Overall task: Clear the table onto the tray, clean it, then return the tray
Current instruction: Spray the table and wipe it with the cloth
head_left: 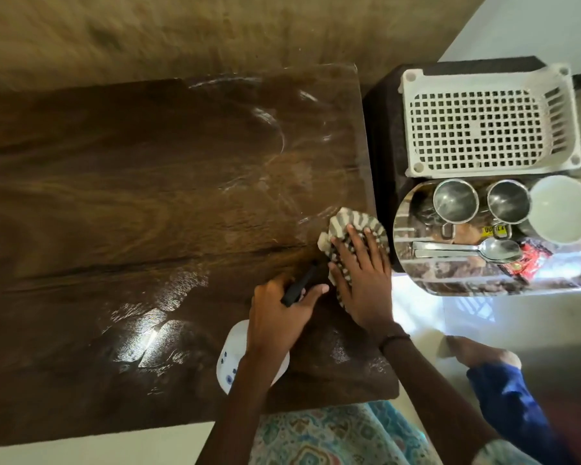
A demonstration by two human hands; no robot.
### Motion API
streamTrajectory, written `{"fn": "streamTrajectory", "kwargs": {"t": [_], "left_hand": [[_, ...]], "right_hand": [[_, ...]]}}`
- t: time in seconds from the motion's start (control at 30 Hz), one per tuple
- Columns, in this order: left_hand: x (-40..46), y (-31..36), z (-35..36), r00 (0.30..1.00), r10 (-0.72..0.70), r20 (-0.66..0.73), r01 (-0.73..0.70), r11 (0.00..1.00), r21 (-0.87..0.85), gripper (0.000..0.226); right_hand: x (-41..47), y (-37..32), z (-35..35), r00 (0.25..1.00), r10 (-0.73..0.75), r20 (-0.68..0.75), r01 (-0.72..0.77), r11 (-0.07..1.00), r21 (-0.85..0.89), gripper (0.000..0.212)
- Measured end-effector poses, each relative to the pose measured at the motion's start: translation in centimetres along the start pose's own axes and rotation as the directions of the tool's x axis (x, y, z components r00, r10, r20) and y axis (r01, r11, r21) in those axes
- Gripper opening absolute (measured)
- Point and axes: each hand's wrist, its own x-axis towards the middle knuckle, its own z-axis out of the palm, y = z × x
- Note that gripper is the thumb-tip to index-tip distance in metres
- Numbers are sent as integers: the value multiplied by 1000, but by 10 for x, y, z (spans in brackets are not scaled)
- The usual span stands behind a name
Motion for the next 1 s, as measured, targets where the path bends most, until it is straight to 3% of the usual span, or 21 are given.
{"fn": "streamTrajectory", "kwargs": {"t": [0.1,0.2,0.33,0.4,0.53,0.63,0.7,0.83,1.0], "left_hand": [[6,1,-9,997,-12,-78,5,995,-95,35],[12,4,-15,994,10,-108,-19,996,-84,28],[16,6,-20,992,-38,-118,31,998,-57,30],[18,4,-23,991,-56,-122,47,996,-76,31],[22,1,-28,989,-88,-118,74,990,-121,33],[26,-4,-31,982,-129,-134,113,986,-121,36],[29,-6,-33,977,-161,-138,142,980,-137,35],[33,-10,-39,964,-207,-169,181,971,-157,32],[37,-18,-50,937,-258,-236,205,952,-225,44]], "right_hand": [[37,-24,6,1000,-27,-11,27,999,-25,46],[55,-47,17,971,-228,65,232,971,-58,50],[27,-30,16,874,-469,126,475,879,-24,42],[13,-4,10,886,-445,132,452,891,-34,39],[32,20,-2,986,-161,51,162,987,-19,44],[73,0,-2,999,-16,-49,16,1000,-3,43],[93,-20,1,998,-43,-46,42,999,-18,43],[92,-40,14,961,-269,70,273,961,-54,43],[66,-28,13,956,-280,92,284,958,-39,44]]}}
